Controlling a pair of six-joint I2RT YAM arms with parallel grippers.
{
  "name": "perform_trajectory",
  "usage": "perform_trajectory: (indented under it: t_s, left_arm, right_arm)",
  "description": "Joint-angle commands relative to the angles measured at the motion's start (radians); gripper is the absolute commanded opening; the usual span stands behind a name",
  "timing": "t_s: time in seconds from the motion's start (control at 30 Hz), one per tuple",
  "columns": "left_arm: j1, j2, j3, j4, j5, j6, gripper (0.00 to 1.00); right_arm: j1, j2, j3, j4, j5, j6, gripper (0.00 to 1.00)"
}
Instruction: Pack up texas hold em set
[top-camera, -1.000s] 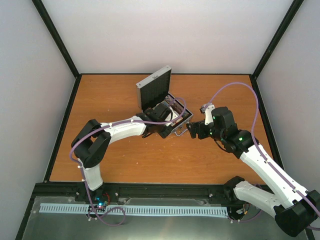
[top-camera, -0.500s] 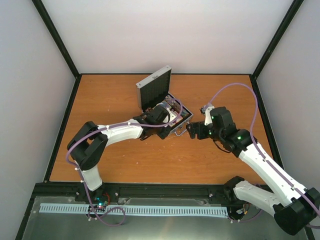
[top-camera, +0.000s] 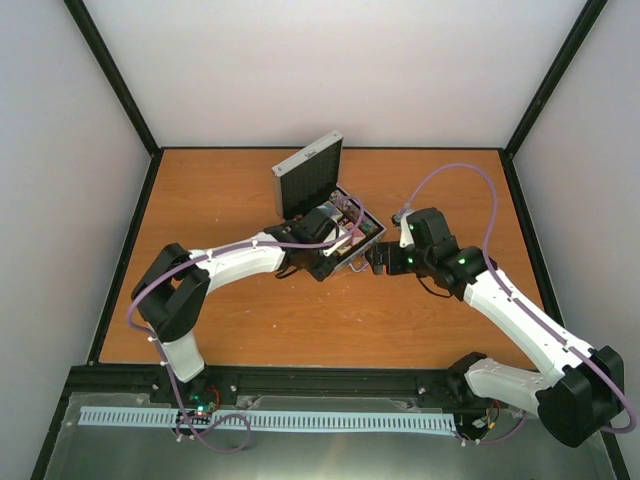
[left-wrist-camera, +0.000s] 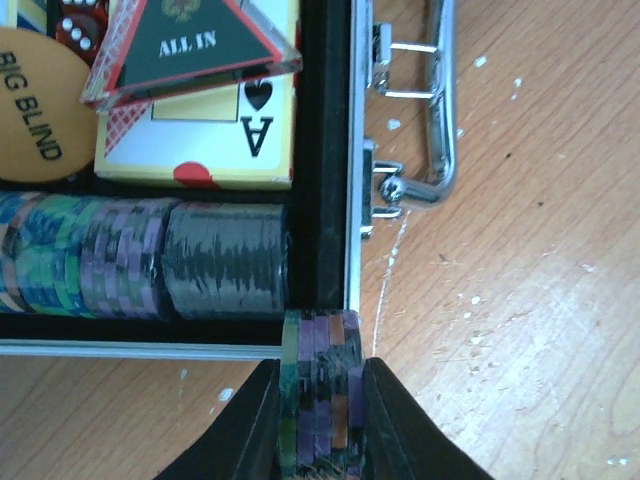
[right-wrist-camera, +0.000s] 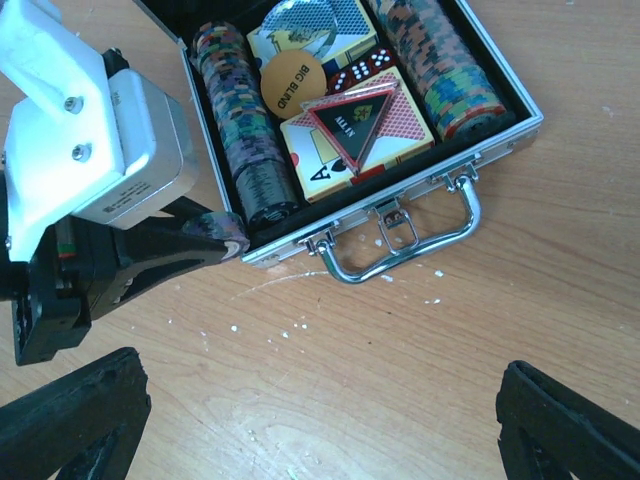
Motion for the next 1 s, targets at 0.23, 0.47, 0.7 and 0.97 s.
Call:
perform_trajectory:
  t_s: [0.23,0.47,0.7,0.97]
  left_arm:
    - [0.004,0.032,0.134,0.054,0.011,0.063,0.01]
    - [0.004,0.059,0.127,0.041,0.049,0.086,0.01]
    - [0.02,0.09,0.116,0.044,-0.017,0.109,0.01]
    - [0.053,0.096,0.086,0.051,-0.022,0.111,0.01]
  right_arm:
    - [-0.044,0.005,0.046,-0.004,-0.002,0.012,0.94]
    - [-0.075,0.011,0.043,-0.004,-0.025,0.001,0.94]
    - [-0.091,0.031,0.029,0.007,-0.024,0.005,0.94]
    - [-0.09,0.233,0.04,0.056,-0.011,0.157,0.82]
